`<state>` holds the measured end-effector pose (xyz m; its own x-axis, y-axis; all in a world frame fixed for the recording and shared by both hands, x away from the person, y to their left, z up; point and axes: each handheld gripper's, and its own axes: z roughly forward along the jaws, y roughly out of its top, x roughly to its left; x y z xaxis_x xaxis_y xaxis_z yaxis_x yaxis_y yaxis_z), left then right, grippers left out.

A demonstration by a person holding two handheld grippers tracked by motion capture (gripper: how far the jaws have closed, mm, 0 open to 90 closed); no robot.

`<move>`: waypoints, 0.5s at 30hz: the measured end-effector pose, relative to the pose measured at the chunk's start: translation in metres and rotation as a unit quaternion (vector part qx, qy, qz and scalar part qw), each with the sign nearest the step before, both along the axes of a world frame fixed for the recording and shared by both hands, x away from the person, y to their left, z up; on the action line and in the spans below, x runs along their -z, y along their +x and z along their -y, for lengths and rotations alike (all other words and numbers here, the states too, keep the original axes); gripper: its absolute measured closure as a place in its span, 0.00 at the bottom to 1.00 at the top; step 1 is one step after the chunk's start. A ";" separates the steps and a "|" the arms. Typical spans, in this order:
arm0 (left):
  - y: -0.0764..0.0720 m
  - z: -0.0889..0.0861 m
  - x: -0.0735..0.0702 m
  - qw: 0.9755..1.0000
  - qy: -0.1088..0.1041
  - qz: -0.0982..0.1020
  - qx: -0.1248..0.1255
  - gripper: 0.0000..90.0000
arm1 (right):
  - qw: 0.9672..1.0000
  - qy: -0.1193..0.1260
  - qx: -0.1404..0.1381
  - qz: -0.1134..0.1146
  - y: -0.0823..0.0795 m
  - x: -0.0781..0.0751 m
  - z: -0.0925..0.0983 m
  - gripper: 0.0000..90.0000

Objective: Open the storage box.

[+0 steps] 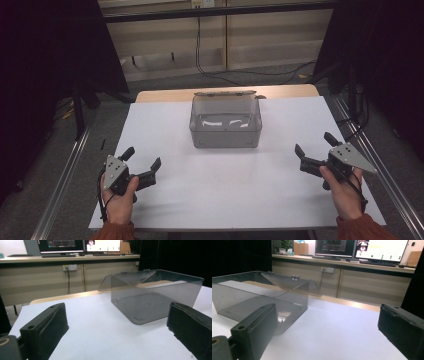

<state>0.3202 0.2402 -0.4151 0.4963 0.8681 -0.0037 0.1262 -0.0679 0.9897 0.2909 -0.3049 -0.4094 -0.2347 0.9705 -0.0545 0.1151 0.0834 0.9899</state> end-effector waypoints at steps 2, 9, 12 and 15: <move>-0.005 -0.001 -0.001 1.000 0.004 0.002 -0.005 0.03 | 1.000 -0.002 0.000 0.000 -0.005 0.002 0.001 0.02; -0.022 -0.001 0.005 1.000 0.011 -0.006 0.000 0.03 | 1.000 -0.006 0.013 -0.006 -0.024 0.013 0.011 0.02; -0.028 0.000 0.008 1.000 0.006 -0.003 -0.009 0.03 | 1.000 -0.007 0.010 -0.014 -0.034 0.019 0.016 0.02; -0.033 0.003 0.011 1.000 0.000 -0.011 -0.011 0.03 | 1.000 0.000 0.013 -0.019 -0.041 0.023 0.021 0.02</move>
